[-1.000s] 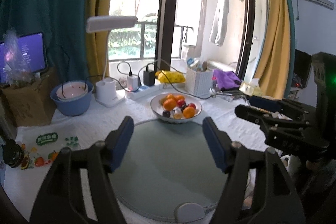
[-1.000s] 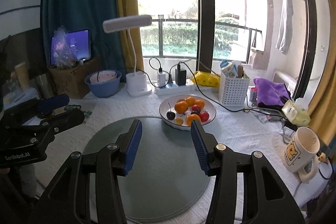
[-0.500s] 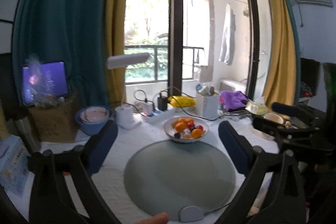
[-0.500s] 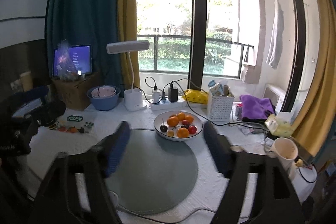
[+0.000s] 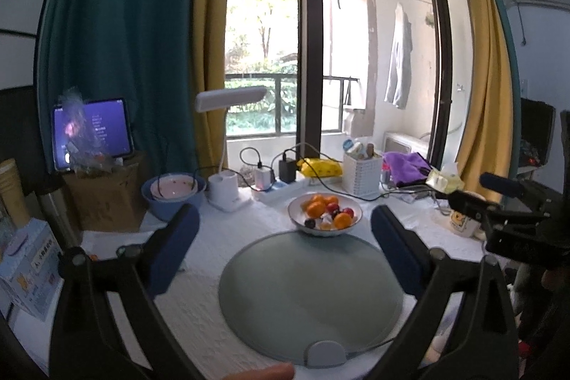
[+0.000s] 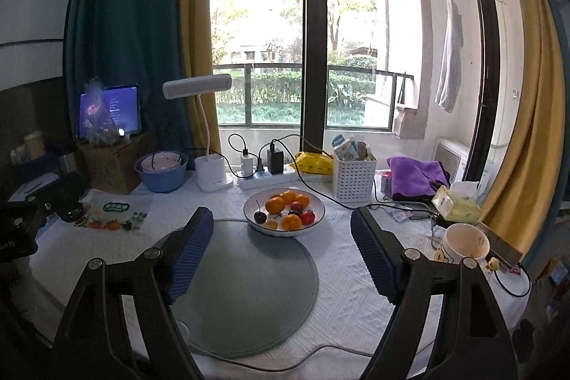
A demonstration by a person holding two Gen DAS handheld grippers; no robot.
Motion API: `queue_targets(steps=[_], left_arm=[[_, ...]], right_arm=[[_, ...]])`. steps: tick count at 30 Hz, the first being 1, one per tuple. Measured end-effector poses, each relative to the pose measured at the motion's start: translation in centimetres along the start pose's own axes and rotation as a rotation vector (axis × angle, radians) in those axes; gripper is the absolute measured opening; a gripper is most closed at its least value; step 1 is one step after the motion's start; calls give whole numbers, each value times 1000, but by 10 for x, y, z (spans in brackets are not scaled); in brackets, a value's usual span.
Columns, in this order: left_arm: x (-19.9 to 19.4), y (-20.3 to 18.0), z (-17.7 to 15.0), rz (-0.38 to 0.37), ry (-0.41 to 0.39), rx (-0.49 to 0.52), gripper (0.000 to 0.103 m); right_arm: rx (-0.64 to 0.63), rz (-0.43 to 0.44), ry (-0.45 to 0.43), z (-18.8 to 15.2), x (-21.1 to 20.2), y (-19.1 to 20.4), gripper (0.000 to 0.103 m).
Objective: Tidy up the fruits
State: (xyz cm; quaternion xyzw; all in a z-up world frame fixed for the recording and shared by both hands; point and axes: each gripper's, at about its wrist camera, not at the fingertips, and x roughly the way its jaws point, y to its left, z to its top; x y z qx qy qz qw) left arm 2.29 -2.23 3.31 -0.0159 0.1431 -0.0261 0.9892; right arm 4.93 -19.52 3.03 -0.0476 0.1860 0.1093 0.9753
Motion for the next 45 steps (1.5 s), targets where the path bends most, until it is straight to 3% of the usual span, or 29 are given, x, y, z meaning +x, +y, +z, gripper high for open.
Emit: queue_targets(steps=[45], left_arm=[[0,-10,0,-31,33,17,98]], right_arm=[[10,-1,15,-3,2,-5,82]])
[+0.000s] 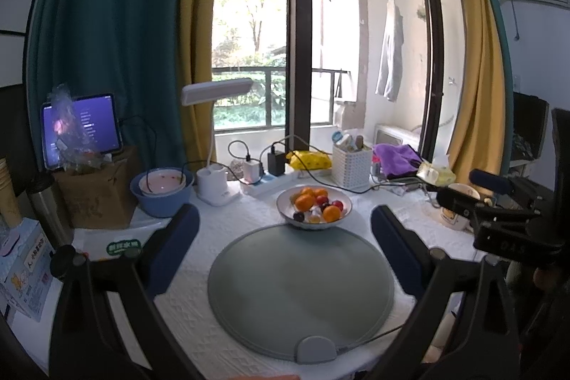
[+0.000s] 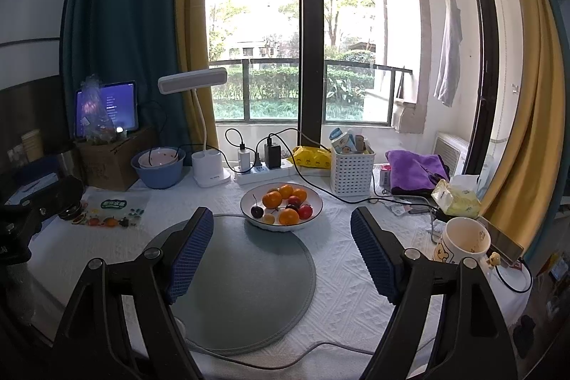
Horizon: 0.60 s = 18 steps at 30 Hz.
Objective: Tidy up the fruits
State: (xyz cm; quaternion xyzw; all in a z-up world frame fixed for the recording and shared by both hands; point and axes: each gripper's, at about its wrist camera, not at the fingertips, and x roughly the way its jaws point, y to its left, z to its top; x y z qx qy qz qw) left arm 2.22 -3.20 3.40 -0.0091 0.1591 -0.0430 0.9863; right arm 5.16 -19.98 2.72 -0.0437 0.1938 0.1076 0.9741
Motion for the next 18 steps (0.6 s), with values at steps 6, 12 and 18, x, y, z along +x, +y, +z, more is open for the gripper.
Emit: queue_targets(steps=[6,12,18], left_arm=[[1,0,2,1,-5,-1,98],[1,0,2,0,-11,0,98],[3,-2,1,-19,-6,9,98]], right_arm=[[-1,0,0,0,0,-1,82],[0,-1,1,0,-1,-1,82],[-2,-1,5,-1,1,-4,82]])
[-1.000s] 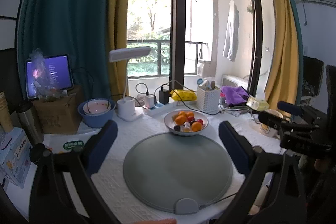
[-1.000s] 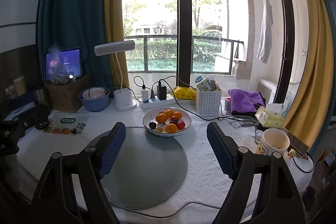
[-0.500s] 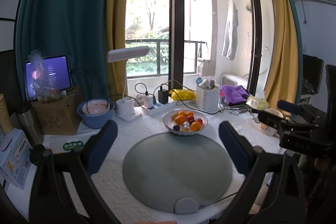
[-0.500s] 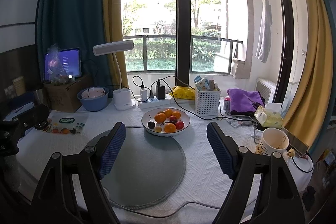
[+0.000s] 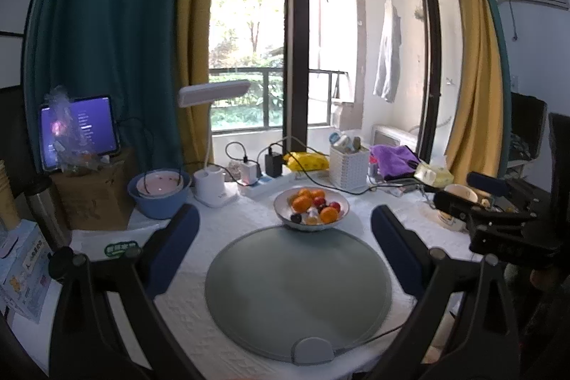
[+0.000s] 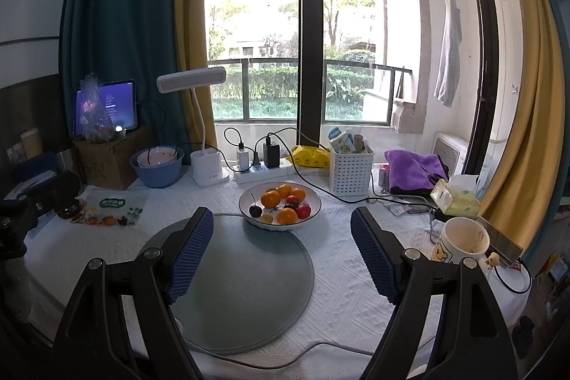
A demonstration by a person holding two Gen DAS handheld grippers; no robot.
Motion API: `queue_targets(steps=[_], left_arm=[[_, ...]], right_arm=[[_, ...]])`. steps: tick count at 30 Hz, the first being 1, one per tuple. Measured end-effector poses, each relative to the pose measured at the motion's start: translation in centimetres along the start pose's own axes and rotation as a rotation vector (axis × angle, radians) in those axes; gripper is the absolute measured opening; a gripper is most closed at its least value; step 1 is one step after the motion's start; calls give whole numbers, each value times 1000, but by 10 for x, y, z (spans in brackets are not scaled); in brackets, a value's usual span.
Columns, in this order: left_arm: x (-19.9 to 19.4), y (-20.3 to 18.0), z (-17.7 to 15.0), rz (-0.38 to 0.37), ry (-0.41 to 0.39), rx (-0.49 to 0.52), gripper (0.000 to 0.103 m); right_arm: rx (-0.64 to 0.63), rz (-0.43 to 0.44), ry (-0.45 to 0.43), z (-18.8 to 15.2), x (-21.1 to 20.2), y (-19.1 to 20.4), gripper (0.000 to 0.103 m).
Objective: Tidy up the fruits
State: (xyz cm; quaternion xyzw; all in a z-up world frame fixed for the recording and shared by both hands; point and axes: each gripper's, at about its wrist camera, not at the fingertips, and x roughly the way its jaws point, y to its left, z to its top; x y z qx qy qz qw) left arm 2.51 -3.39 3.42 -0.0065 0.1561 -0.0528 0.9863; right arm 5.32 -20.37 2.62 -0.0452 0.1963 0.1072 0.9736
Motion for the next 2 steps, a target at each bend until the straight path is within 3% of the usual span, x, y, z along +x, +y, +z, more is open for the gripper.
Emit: queue_targets(steps=[2], left_arm=[[4,-1,0,-12,0,6,98]], right_arm=[[-1,1,0,-2,1,-3,82]])
